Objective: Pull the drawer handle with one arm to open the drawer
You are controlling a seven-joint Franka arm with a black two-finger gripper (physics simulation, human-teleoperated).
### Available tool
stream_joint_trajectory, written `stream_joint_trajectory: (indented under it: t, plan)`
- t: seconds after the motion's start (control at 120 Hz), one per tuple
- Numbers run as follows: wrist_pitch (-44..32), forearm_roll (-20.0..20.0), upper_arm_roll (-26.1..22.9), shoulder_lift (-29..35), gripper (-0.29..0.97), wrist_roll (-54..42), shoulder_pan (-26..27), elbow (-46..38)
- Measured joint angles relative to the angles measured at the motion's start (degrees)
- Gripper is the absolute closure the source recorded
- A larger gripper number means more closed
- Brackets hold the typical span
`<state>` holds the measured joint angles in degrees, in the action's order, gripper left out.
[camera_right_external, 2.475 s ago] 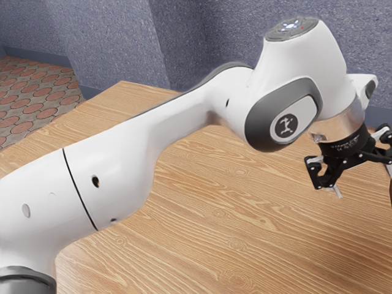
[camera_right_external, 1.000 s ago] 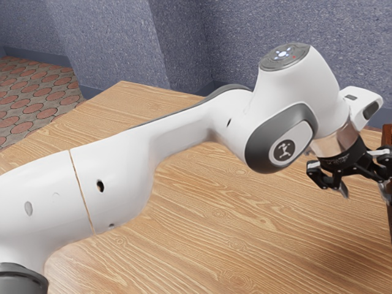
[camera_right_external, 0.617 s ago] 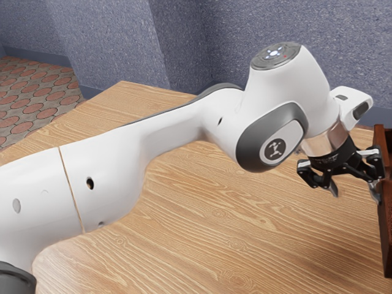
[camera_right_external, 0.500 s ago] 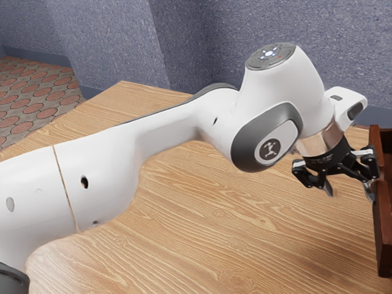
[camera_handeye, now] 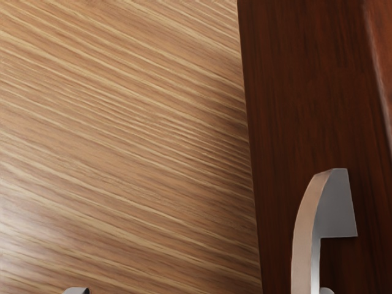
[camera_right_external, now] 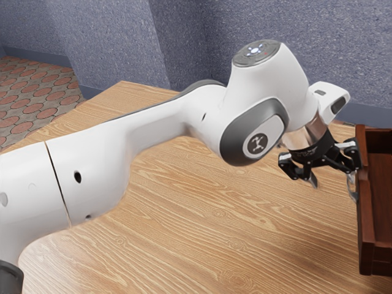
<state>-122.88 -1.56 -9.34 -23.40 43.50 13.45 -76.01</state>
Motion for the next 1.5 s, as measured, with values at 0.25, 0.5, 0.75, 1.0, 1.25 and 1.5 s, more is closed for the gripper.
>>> stream_joint_trajectory:
  t: [0.25,0.5,0.75,1.0,1.25,1.5]
  plan:
    - [-0.55,0.09,0.19,0.85,0.26,-0.08,-0.62,-1.68]
    - [-2.33,0.23,0.04,1.9,0.26,0.16,-0.53,-3.41]
    - [-3.17,0.37,0.1,3.8,0.26,0.56,-0.68,-6.37]
    - [-3.9,0.03,-0.03,5.15,0.26,0.99,-1.5,-8.37]
    - [-4.6,0.17,0.08,7.19,0.26,1.39,-1.6,-11.09]
    - [-5.47,-0.22,-0.09,7.29,0.26,1.74,-2.47,-11.76]
